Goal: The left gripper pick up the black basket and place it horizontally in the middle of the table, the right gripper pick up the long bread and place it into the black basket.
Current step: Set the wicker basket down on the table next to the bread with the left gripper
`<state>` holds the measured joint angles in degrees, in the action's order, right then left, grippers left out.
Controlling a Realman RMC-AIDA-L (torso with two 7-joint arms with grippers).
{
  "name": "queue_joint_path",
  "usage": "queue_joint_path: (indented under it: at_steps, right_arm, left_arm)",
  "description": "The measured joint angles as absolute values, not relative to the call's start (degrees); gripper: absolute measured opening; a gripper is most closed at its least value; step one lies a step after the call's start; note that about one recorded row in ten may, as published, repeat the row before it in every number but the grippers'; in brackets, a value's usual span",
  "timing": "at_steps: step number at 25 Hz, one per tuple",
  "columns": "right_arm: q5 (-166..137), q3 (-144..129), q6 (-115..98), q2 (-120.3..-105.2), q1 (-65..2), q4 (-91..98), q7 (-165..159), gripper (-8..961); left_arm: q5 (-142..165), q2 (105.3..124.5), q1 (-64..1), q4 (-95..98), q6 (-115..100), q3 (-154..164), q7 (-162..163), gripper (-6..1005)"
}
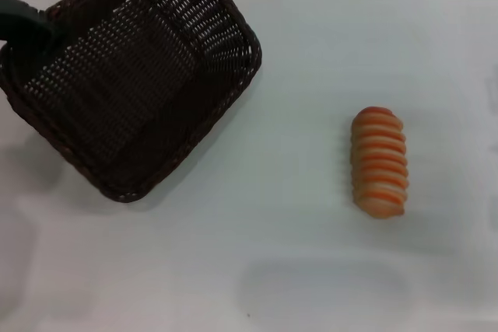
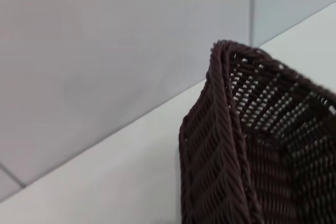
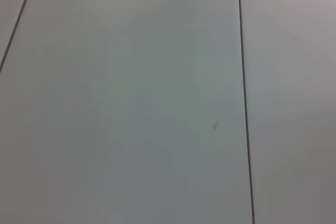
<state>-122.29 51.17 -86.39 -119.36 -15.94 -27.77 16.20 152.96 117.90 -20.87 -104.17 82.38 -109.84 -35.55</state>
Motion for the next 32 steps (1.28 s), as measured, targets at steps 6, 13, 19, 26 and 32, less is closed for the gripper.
queue_joint_path:
  at_steps: [6, 13, 19, 26, 32]
  right_arm:
    - [-122.2, 51.3, -86.4, -119.55, -15.3, -27.8, 16.1, 674]
    - [-121.7, 51.0, -86.3, -119.62, -13.1, -29.5, 16.1, 673]
    - [-120.6, 50.4, -86.2, -119.71, -10.6, -30.7, 16.5, 674]
    - [-120.2, 49.3, -86.7, -119.80, -7.1, -32.4, 16.5, 673]
    - [-114.5, 44.5, -87.3, -119.79, -5.5, -34.4, 21.1, 674]
  left_arm:
    - [147.6, 117.83, -21.9, -104.4, 84.9, -113.9, -45.6, 192]
    - [137.8, 117.69, -25.1, -102.4, 91.7, -123.6, -57.7, 192]
    - [131.3, 115.57, -31.1, -95.3, 101.6, -133.3, -66.7, 193]
    - [123.8, 110.15, -34.2, -84.2, 106.7, -133.7, -73.1, 195]
    - [123.6, 108.02, -39.0, -72.7, 110.8, -133.4, -80.1, 196]
